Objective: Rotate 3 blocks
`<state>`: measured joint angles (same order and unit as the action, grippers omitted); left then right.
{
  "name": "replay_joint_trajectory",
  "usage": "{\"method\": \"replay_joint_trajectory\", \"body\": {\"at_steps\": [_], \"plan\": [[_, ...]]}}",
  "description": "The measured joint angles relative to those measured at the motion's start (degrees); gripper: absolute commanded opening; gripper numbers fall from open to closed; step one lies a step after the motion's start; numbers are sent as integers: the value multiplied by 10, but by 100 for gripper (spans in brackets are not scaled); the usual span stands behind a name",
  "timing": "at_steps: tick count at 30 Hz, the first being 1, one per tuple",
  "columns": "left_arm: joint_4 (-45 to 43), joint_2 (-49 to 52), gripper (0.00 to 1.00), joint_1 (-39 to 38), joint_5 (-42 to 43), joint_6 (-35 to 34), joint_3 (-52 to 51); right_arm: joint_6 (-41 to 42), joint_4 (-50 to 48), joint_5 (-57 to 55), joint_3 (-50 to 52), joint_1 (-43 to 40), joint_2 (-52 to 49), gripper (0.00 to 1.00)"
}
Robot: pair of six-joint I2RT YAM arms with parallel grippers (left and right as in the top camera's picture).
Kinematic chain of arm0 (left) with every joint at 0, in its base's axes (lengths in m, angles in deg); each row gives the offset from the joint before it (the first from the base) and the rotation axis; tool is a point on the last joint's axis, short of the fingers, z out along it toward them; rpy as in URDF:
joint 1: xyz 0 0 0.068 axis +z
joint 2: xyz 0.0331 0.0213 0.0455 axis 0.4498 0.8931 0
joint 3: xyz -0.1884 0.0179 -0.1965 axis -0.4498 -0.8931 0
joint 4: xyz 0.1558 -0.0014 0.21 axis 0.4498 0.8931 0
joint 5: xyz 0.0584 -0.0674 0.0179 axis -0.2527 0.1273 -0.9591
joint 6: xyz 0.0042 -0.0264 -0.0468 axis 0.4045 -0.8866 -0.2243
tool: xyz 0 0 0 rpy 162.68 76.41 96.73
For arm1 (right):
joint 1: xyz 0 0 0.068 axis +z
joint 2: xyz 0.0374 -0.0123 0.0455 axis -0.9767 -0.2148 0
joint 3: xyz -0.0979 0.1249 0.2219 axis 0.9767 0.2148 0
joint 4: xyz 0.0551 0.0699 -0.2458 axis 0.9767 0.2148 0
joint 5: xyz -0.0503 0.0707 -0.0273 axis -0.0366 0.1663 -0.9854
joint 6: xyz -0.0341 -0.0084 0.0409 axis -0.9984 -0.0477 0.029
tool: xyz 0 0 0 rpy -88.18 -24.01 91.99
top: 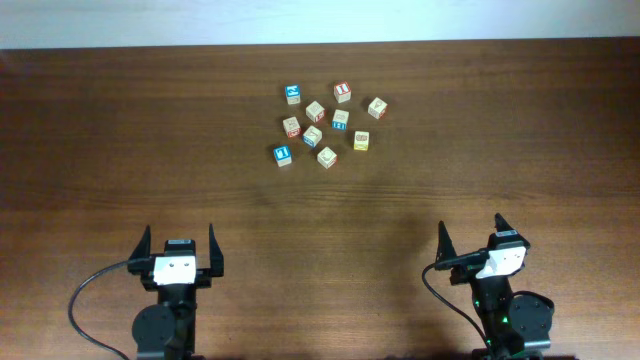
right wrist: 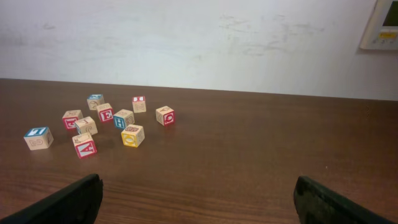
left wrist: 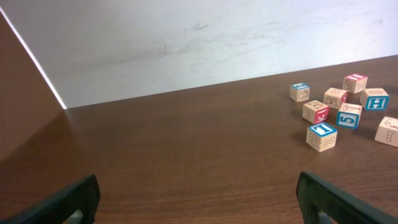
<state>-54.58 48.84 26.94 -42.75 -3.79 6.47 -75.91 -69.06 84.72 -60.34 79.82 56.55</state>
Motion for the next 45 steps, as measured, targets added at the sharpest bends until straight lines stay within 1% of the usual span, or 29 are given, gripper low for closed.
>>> {"method": "replay_joint_trajectory", "body": {"at_steps": [23, 26, 27, 29, 32, 35, 38, 39, 41, 42, 43, 44, 45], "plan": [[0, 0, 99, 0, 0, 0, 0, 0, 0, 0, 0, 0, 0, 98], [-5, 0, 99, 0, 20, 0, 0, 0, -3, 2, 0, 0, 0, 98], [-5, 0, 99, 0, 33, 0, 0, 3, -18, 12, 0, 0, 0, 98], [-7, 0, 99, 0, 45, -13, 0, 5, -49, 30, 1, 0, 0, 98], [-4, 8, 100, 0, 54, -41, 8, 5, -43, 47, -20, 0, -6, 98], [-3, 87, 99, 0, 58, -54, 86, 5, -44, 55, -131, 0, -88, 98], [-2, 235, 99, 0, 59, -57, 213, 5, -18, 68, -266, 0, -238, 98], [8, 291, 99, 0, 63, -57, 260, 5, -7, 77, -297, 0, -269, 98], [71, 420, 99, 0, 79, -57, 393, 5, 37, 115, -399, 0, -363, 98], [127, 470, 99, 0, 84, -57, 452, 5, 92, 129, -466, 0, -417, 98], [153, 495, 99, 0, 86, -57, 482, 5, 117, 134, -509, 0, -455, 98], [203, 557, 99, 0, 91, -57, 556, 5, 176, 143, -567, 0, -507, 98], [270, 623, 99, 0, 95, -57, 647, 5, 212, 153, -626, 0, -568, 98]]}}
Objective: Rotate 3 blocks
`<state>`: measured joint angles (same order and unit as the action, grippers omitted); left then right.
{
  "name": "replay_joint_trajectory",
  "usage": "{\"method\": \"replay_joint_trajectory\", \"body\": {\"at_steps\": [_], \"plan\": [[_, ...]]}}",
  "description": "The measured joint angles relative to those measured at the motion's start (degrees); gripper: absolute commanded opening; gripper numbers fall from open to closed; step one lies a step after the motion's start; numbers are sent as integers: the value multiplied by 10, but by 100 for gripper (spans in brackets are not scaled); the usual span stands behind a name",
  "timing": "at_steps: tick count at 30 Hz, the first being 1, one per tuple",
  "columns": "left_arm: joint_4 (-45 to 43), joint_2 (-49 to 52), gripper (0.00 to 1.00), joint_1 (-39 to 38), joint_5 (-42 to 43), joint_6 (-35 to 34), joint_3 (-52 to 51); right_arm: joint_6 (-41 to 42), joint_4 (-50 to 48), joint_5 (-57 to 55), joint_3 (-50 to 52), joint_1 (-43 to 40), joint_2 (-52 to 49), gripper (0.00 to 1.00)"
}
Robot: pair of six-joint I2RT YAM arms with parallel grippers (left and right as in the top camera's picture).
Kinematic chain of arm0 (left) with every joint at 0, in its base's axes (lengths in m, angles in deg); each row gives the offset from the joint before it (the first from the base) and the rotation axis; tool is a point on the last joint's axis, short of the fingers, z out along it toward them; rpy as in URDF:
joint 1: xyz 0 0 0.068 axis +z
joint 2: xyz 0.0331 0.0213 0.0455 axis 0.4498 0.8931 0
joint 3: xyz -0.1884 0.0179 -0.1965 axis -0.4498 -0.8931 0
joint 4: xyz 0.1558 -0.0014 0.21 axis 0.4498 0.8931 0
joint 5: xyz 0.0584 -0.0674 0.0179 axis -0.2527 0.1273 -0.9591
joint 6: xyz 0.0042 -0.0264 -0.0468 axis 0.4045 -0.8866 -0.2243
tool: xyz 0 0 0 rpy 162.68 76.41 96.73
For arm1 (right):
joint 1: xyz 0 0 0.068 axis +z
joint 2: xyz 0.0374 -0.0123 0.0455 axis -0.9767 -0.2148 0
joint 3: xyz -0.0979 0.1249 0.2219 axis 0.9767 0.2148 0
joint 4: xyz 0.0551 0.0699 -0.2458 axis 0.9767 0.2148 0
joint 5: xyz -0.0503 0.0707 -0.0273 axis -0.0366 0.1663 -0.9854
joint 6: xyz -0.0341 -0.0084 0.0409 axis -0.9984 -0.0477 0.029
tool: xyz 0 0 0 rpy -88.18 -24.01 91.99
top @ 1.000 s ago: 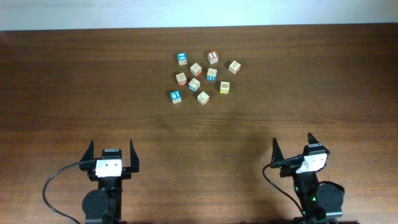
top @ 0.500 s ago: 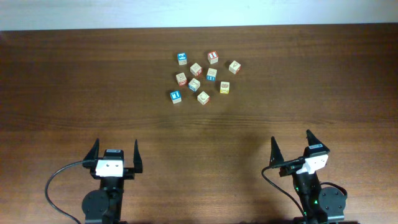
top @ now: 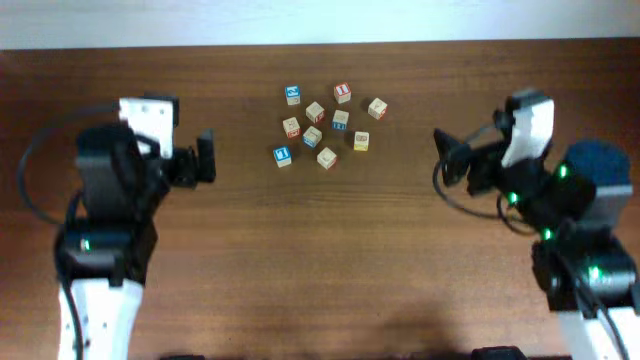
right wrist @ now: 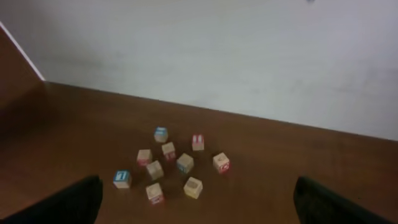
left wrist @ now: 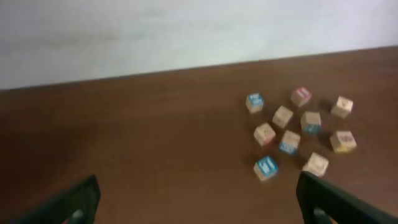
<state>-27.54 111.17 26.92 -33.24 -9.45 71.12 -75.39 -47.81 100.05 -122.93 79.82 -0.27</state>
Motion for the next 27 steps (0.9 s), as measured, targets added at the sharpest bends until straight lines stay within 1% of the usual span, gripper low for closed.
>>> {"method": "replay_joint_trajectory", "body": {"at_steps": [1, 2, 3, 4, 5, 6, 7, 8, 9, 10, 11, 12, 14, 15, 18, 20, 21, 23, 25, 27], "plan": [[37, 31, 99, 0, 1, 0, 38, 0, 21, 7, -24, 0, -20, 98], [72, 59, 99, 0, 2, 0, 76, 0, 58, 23, -85, 0, -81, 98], [101, 115, 99, 0, 2, 0, 142, 0, 73, 38, -125, 0, -130, 98], [141, 138, 99, 0, 3, 0, 169, 0, 120, 50, -160, 0, -163, 98], [187, 177, 99, 0, 8, 0, 222, -3, 159, 60, -225, 0, -226, 98], [205, 204, 99, 0, 12, 0, 256, -10, 193, 66, -275, 3, -279, 98], [247, 258, 99, 0, 19, 0, 313, -24, 221, 68, -320, 15, -342, 98], [264, 289, 99, 0, 22, 0, 335, -33, 248, 70, -341, 31, -386, 98], [266, 306, 99, 0, 24, 0, 339, -36, 240, 71, -373, 51, -431, 98], [266, 324, 99, 0, 26, 0, 341, -37, 222, 73, -384, 77, -485, 98], [268, 337, 99, 0, 27, 0, 342, -37, 209, 76, -384, 91, -517, 98], [269, 345, 99, 0, 28, 0, 342, -14, 181, 78, -384, 97, -550, 86], [273, 346, 99, 0, 32, 0, 342, 46, 151, 70, -384, 99, -592, 78], [274, 346, 99, 0, 34, 0, 342, 79, 150, 50, -384, 101, -601, 76], [275, 346, 99, 0, 44, 0, 342, 175, 145, -77, -384, 127, -647, 73], [276, 346, 99, 0, 45, 0, 342, 209, 144, -137, -384, 155, -659, 72], [277, 346, 99, 0, 45, 0, 342, 219, 144, -156, -384, 170, -662, 72], [277, 346, 99, 0, 45, 0, 342, 247, 145, -175, -384, 188, -680, 66], [277, 346, 99, 0, 45, 0, 342, 261, 148, -185, -384, 192, -702, 61], [277, 346, 99, 0, 47, 0, 342, 267, 148, -208, -384, 192, -713, 59]]}}
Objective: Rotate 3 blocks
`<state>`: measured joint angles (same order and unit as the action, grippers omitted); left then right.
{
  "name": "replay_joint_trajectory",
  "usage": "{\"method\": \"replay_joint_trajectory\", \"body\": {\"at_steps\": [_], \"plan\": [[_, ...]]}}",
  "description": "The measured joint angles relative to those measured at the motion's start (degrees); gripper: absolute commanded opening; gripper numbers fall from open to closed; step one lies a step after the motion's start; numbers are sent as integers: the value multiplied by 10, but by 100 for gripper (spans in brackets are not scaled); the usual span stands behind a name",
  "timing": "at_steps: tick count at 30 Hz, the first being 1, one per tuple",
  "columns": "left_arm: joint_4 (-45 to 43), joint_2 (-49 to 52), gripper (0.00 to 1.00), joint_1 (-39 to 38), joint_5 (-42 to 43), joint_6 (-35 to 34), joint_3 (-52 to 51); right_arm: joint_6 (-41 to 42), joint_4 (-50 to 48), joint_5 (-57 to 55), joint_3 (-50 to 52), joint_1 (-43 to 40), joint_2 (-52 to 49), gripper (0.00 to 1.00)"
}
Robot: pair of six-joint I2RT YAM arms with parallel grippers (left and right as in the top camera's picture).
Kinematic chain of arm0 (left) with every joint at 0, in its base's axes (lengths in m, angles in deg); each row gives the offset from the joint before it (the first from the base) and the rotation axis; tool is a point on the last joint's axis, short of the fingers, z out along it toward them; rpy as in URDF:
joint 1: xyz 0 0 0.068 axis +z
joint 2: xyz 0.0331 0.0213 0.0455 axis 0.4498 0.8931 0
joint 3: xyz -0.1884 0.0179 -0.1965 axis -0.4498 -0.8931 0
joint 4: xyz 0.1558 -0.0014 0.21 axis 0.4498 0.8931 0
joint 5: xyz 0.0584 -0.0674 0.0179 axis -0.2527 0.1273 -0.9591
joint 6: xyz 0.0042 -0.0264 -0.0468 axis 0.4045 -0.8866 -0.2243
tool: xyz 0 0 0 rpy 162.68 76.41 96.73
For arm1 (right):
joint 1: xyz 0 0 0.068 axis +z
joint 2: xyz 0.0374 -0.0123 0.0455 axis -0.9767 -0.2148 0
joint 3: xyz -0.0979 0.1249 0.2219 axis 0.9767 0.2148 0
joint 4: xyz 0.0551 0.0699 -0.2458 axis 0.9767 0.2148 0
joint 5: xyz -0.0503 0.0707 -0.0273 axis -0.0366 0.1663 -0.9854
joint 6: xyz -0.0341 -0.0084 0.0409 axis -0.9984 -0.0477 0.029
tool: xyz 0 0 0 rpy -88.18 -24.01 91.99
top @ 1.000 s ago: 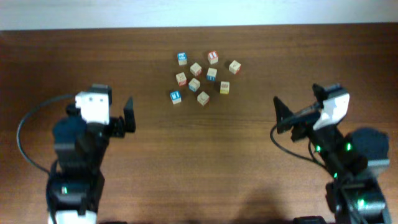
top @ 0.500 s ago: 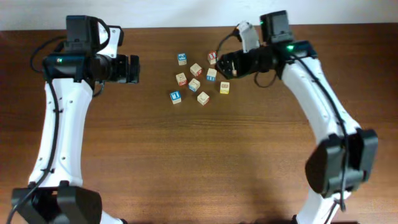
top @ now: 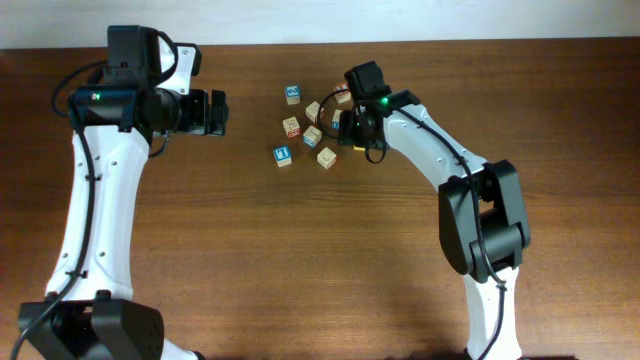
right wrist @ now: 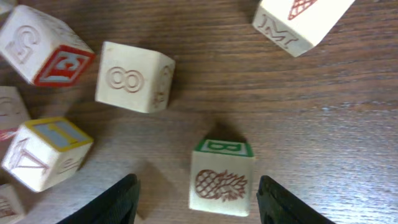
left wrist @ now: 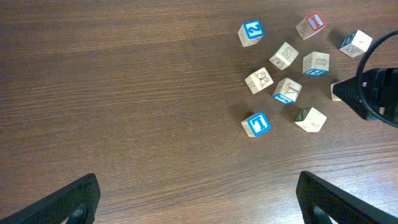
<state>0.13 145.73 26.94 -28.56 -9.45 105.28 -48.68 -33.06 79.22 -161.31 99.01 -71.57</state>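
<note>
Several wooden letter blocks lie in a cluster at the back middle of the table [top: 150,230]. My right gripper [right wrist: 200,205] is open and low over the cluster's right side. A pale block with a pineapple picture and a green B side [right wrist: 222,182] sits between its fingers, with a gap on each side. The overhead view shows the right gripper [top: 352,128] covering that block. My left gripper [top: 217,112] is open and holds nothing, left of the cluster. In its own view it [left wrist: 198,190] looks down on a blue block [left wrist: 257,124] and a blue "2" block [left wrist: 250,33].
Close around the pineapple block are an "8" block [right wrist: 134,78], a red E block [right wrist: 43,43], a yellow-topped block [right wrist: 43,152] and an M block [right wrist: 301,18]. The right arm [top: 430,150] reaches in from the right front. A white wall [top: 320,20] runs along the table's back edge.
My right gripper was high at the right of the cluster and is now low among the blocks, open around the pineapple block. My left gripper is closer to the cluster's left and now looks straight down.
Both grippers first rested open at the table's front edge, far from the blocks. Then both arms were raised, one on each side of the cluster. Now the right one straddles a block and the left hovers beside the cluster. The blocks lie as they did.
</note>
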Motion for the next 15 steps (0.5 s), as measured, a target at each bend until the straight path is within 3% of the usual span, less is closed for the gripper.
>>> {"method": "replay_joint_trajectory", "body": {"at_steps": [5, 9, 11, 15], "plan": [[0, 0, 99, 0, 0, 0, 0, 1, -11, -37, 0, 0, -13, 42], [0, 0, 99, 0, 0, 0, 0, 1, -5, -40, 0, 0, -14, 21], [0, 0, 99, 0, 0, 0, 0, 2, 29, -30, -10, 0, -14, 21], [0, 0, 99, 0, 1, 0, 0, 3, 211, -9, -76, 0, -20, 20]]}}
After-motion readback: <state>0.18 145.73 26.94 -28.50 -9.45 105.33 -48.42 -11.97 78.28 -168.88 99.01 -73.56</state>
